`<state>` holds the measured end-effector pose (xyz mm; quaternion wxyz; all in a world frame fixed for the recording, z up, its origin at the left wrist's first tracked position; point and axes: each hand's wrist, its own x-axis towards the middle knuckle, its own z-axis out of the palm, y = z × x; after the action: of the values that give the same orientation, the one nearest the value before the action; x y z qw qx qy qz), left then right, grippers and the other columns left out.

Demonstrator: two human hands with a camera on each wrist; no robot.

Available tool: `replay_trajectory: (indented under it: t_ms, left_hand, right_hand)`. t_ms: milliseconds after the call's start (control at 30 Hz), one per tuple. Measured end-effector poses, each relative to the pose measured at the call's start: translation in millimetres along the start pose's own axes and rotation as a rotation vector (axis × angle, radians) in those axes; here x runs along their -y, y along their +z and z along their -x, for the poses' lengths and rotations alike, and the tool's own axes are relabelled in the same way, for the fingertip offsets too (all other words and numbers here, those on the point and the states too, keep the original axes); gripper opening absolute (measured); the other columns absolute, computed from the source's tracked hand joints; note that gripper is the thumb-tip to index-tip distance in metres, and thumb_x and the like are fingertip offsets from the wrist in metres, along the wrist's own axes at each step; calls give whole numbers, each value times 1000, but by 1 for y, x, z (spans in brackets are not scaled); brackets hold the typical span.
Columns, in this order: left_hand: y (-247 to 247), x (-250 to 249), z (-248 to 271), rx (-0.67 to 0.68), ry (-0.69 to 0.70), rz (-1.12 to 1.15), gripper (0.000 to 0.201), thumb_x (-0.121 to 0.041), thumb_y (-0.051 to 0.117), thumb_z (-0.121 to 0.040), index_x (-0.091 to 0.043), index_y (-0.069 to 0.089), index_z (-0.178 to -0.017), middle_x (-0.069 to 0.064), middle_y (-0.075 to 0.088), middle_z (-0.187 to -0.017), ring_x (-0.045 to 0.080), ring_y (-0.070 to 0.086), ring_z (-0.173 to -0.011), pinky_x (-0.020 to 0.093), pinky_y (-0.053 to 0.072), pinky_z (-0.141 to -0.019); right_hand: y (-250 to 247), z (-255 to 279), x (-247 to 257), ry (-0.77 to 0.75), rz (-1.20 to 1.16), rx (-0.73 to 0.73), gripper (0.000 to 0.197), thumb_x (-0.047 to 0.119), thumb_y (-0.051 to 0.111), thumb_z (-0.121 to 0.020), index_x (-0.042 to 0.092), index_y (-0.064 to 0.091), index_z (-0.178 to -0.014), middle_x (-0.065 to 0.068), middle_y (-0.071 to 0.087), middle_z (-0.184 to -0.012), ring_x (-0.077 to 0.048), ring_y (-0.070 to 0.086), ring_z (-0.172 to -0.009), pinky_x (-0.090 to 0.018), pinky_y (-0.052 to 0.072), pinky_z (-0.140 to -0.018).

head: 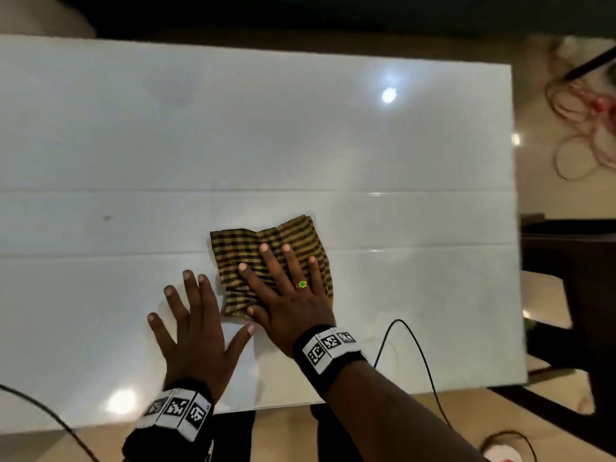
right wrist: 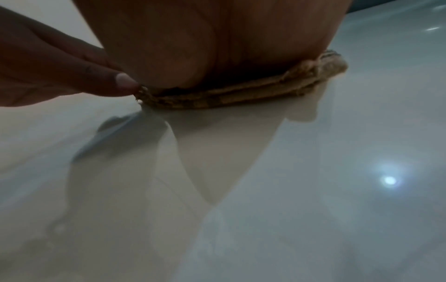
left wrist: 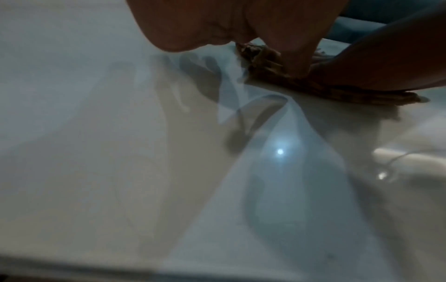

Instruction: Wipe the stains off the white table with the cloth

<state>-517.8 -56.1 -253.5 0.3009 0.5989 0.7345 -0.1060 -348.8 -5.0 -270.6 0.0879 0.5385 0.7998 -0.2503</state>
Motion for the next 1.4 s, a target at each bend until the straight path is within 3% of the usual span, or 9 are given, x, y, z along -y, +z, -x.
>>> replay_trajectory:
  t_ms: [133,233,467,633,800,933,1033,1167,1400]
  left_hand:
    - [27,-77,3,126,117,-111,113,-86,21,-75,-15,-10,-157,4,-18,-166,36,-11,-152,71,7,-114]
    - [41,-114,5,202,22,-116,133,-97,23,-58,-16,-21,-154,1,-29,-163,31,-20,-151,71,4,-115]
    - [43,-130,5,228,-100,-144,153,-103,30,-36,-21,-34,-148,-2,-40,-157,24,-41,-142,71,1,-114]
    - [43,-138,7,235,-101,-172,152,-102,28,-36,-21,-36,-147,-2,-40,-157,24,-41,-142,71,1,-114]
    - [39,-139,8,239,-95,-150,153,-103,28,-35,-20,-40,-144,-1,-46,-153,28,-41,-142,70,-5,-114]
    - [38,-138,7,226,-73,-106,154,-103,31,-37,-19,-43,-142,0,-50,-150,30,-44,-140,68,-9,-115]
    - [39,-131,9,203,-4,-50,149,-96,48,-51,-21,-41,-144,-2,-48,-152,29,-42,-141,68,-11,-115]
    - [30,-102,19,190,97,-49,134,-90,46,-67,-24,-41,-143,-5,-46,-153,24,-43,-142,64,-17,-115]
    - [1,33,36,108,-164,89,118,-91,21,-68,-24,-39,-145,-7,-46,-153,22,-41,-142,60,-15,-118]
  right_hand:
    - [-7,46,-83,99,-11,-29,67,61,36,-97,45,8,-157,2,-4,-168,-30,-4,-154,-61,3,-120]
    - [-12,78,-147,197,-3,-57,68,62,35,-97,45,9,-157,2,-3,-168,-31,-2,-154,-62,5,-119]
    - [-31,138,-283,414,22,-70,67,64,24,-96,43,8,-157,0,-3,-168,-31,-1,-154,-62,7,-118]
    - [-27,174,-325,553,-41,-38,67,67,12,-94,49,-16,-152,5,-24,-164,-28,-15,-152,-61,-11,-115]
    - [-2,220,-304,726,-107,-54,70,70,6,-91,46,-22,-151,-3,-20,-165,-30,-17,-151,-62,-11,-116]
    - [10,221,-285,768,-101,-90,75,73,5,-91,39,-12,-156,-7,-21,-165,-31,-26,-149,-64,-10,-115]
    - [10,206,-264,751,-120,-106,78,75,5,-91,36,-7,-157,-15,-14,-165,-39,-14,-151,-69,1,-116]
    - [10,158,-210,638,-117,-118,78,74,8,-90,37,-9,-157,-17,-14,-165,-41,-12,-151,-70,5,-114]
    - [21,88,-95,454,-43,-66,78,70,18,-92,32,5,-159,-19,-9,-165,-46,-8,-150,-73,9,-112]
